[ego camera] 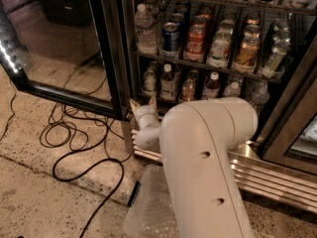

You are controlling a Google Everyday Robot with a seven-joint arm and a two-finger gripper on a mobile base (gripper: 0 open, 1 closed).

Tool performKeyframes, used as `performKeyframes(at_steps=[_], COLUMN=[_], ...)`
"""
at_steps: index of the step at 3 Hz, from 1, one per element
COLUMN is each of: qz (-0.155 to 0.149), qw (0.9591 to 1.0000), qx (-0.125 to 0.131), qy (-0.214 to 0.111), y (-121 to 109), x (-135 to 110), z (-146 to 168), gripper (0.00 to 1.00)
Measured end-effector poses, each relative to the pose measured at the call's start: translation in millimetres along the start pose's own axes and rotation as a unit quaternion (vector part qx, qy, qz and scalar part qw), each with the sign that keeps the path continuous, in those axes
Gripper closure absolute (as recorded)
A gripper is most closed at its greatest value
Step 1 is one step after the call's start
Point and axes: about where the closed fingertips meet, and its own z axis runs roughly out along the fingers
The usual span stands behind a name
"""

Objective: Pick 7up can from bottom shelf of fridge

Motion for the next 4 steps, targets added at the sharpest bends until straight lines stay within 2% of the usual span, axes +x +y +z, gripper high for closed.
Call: performKeyframes(at_steps=[4], qz=[-0.021], qw=[0.9990], qx=[0.017], qy=[-0.035], y=[-14], x=[-29], z=[28], gripper=[0.29])
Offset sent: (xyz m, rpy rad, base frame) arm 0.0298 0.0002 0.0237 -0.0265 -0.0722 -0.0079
